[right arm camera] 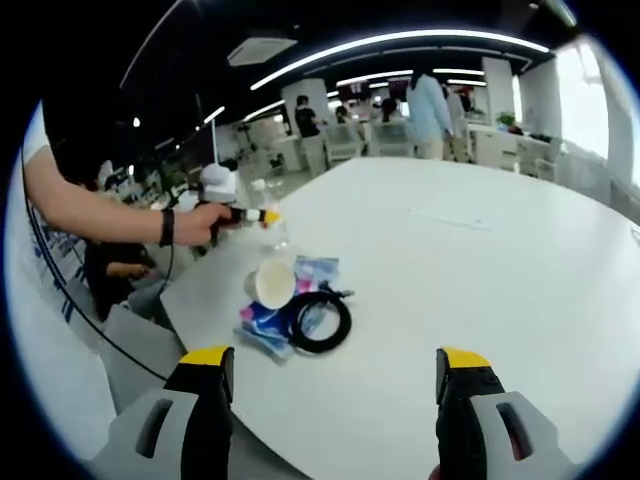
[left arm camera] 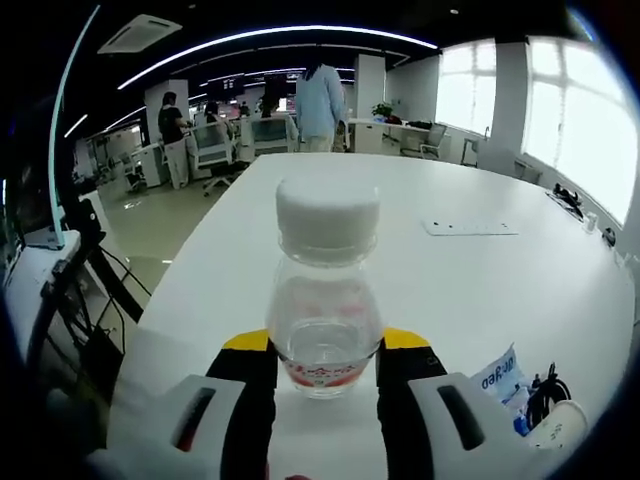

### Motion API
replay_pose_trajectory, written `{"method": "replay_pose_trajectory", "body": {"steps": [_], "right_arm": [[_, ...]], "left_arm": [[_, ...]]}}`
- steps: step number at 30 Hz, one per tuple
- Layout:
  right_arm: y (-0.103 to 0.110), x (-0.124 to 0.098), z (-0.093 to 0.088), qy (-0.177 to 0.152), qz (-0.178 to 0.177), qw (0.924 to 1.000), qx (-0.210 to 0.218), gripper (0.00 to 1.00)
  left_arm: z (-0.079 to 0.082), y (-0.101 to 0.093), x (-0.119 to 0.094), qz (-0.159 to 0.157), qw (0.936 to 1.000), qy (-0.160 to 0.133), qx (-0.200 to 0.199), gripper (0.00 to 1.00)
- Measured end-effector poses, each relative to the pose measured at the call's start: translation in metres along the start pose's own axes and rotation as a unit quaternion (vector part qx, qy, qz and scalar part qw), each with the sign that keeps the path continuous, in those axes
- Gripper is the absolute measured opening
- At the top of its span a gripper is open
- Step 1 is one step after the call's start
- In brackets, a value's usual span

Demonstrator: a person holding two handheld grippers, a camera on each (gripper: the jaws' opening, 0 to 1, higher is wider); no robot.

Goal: Arrange the tabletop items into an orderly group along one side of the table until the central work area is clear of visible clutter.

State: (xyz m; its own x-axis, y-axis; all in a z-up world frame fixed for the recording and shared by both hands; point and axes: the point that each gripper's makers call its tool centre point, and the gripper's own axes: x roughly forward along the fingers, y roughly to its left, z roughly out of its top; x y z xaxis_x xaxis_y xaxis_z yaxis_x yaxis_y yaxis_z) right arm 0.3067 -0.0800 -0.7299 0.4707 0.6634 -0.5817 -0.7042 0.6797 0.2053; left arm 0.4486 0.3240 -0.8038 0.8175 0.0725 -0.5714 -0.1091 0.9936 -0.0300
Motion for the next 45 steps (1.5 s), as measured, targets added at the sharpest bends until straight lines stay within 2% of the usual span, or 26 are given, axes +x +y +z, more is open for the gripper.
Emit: {"method": "replay_pose_trajectory", "body": {"steps": [5, 11, 17, 24, 30, 33, 35, 38, 41, 45], "right_arm": [[0.001, 0.002, 0.001, -0.001, 0.003, 1.0000, 0.000, 0.85], [0.004, 0.006, 0.002, -0.004, 0.007, 1.0000, 0.000, 0.85], [0.010, 0.009, 0.002, -0.006, 0.013, 0.9999, -0.001, 0.85], [0.014, 0.010, 0.002, -0.009, 0.018, 0.9998, -0.002, 0.85], [0.015, 0.008, 0.000, -0.011, 0.020, 0.9997, -0.001, 0.85], [0.015, 0.007, -0.002, -0.012, 0.022, 0.9997, 0.000, 0.85], [0.015, 0.007, -0.003, -0.012, 0.022, 0.9997, 0.000, 0.85], [0.016, 0.005, -0.003, -0.014, 0.022, 0.9997, 0.000, 0.85], [0.017, 0.004, -0.004, -0.015, 0.022, 0.9996, 0.001, 0.85], [0.017, 0.004, -0.006, -0.014, 0.024, 0.9996, 0.002, 0.85]], "left_arm": [[-0.001, 0.001, -0.003, -0.010, 0.9998, 0.008, -0.012, 0.38], [0.004, 0.005, -0.010, -0.018, 0.9998, 0.002, -0.007, 0.40], [0.002, -0.002, -0.030, -0.024, 0.9997, -0.005, -0.003, 0.40], [-0.009, -0.007, -0.045, -0.034, 0.9994, -0.001, -0.002, 0.42], [-0.023, -0.013, -0.071, -0.036, 0.9993, 0.004, 0.001, 0.43], [-0.026, -0.008, -0.074, -0.040, 0.9992, 0.007, 0.005, 0.44], [-0.033, -0.006, -0.085, -0.038, 0.9992, 0.007, 0.013, 0.44], [-0.035, -0.004, -0.089, -0.045, 0.9989, 0.006, 0.014, 0.45], [-0.044, 0.003, -0.099, -0.053, 0.9984, 0.009, 0.017, 0.46], [-0.054, -0.009, -0.119, -0.064, 0.9973, 0.013, 0.034, 0.49]]}}
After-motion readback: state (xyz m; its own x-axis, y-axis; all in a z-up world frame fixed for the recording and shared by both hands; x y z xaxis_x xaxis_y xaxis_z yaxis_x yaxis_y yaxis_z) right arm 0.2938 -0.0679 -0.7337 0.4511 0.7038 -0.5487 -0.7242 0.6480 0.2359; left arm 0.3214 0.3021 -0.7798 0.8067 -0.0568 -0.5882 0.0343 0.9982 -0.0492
